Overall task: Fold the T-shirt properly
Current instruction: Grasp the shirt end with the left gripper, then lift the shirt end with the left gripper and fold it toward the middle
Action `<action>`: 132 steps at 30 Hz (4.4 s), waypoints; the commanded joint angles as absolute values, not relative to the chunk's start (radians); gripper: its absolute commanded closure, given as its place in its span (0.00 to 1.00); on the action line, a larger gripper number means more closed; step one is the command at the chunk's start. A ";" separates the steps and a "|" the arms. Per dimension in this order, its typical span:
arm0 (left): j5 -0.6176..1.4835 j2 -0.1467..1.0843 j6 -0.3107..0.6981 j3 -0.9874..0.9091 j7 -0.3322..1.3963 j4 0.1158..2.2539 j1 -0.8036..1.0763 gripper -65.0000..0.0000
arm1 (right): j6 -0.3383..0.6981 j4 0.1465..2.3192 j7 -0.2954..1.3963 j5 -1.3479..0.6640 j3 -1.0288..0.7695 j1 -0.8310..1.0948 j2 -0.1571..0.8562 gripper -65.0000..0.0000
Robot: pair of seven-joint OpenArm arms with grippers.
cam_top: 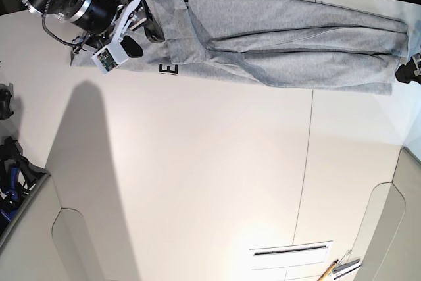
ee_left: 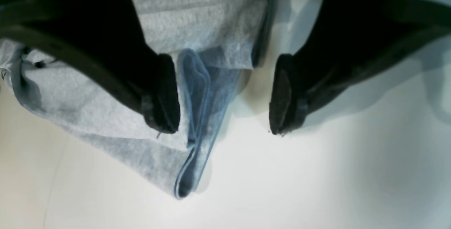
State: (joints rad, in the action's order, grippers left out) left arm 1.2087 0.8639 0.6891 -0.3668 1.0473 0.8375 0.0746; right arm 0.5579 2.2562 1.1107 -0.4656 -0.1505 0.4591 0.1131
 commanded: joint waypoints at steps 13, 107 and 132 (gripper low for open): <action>1.291 0.904 0.698 -0.374 1.174 0.850 0.097 0.33 | 0.561 2.275 1.088 -0.479 -0.154 0.457 0.113 0.55; 1.484 0.399 0.698 -0.218 1.357 1.884 0.327 1.00 | 0.490 2.243 1.006 -0.407 -0.707 0.438 0.116 0.55; 1.374 0.394 0.698 -0.060 1.231 1.884 0.269 0.47 | 0.491 2.120 1.006 -0.479 -0.707 0.429 0.116 0.55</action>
State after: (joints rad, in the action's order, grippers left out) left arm 1.3441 0.3874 0.6926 -0.0563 1.2480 1.8671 0.2745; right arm 0.4900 2.1063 1.0286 -0.4671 -0.7006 0.4320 0.1074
